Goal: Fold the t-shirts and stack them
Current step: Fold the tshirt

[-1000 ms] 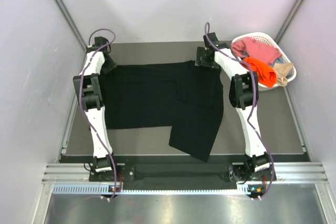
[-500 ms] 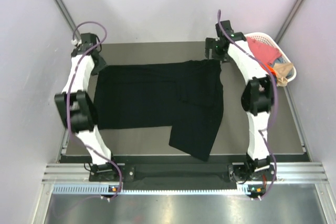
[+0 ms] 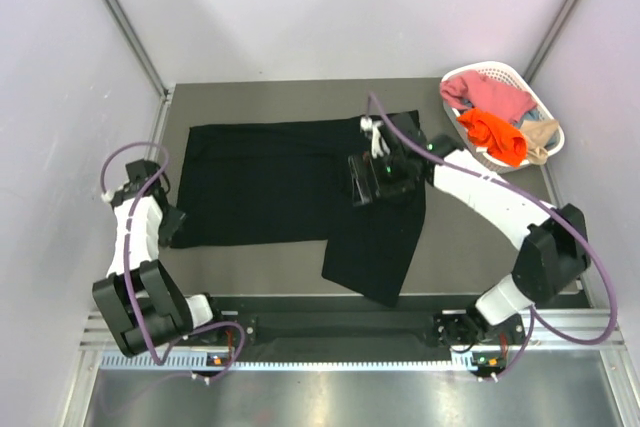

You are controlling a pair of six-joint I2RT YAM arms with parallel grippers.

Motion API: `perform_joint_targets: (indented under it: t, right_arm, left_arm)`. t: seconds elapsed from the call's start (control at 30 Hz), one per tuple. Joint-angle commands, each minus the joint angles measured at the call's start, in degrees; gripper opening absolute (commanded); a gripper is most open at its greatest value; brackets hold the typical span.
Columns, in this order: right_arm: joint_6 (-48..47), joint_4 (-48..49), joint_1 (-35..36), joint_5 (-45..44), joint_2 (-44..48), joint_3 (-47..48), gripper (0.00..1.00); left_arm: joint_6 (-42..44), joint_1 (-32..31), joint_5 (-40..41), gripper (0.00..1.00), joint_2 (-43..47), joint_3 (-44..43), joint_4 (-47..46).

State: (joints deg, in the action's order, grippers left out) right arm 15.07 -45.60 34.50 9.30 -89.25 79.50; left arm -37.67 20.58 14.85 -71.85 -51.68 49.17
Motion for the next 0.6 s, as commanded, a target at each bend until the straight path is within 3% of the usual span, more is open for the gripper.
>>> perform_joint_targets:
  t: [0.0,0.23,0.57]
  right_arm:
    - [0.7,6.6,1.4,5.6,6.5,-8.6,0.89]
    - [-2.1,6.3,2.1,5.4,13.7,-17.9,0.89]
    - [-0.9,7.4,2.2,5.6,18.7,-22.7,0.9]
  left_arm:
    - [-2.8,3.9,-2.5,0.5,2.5,2.6,-1.9]
    - [-3.4,7.5,-10.5,0.5,-0.9,6.4,-10.4]
    - [-5.2,8.2,-8.1,0.47,-6.1,8.1,-12.3]
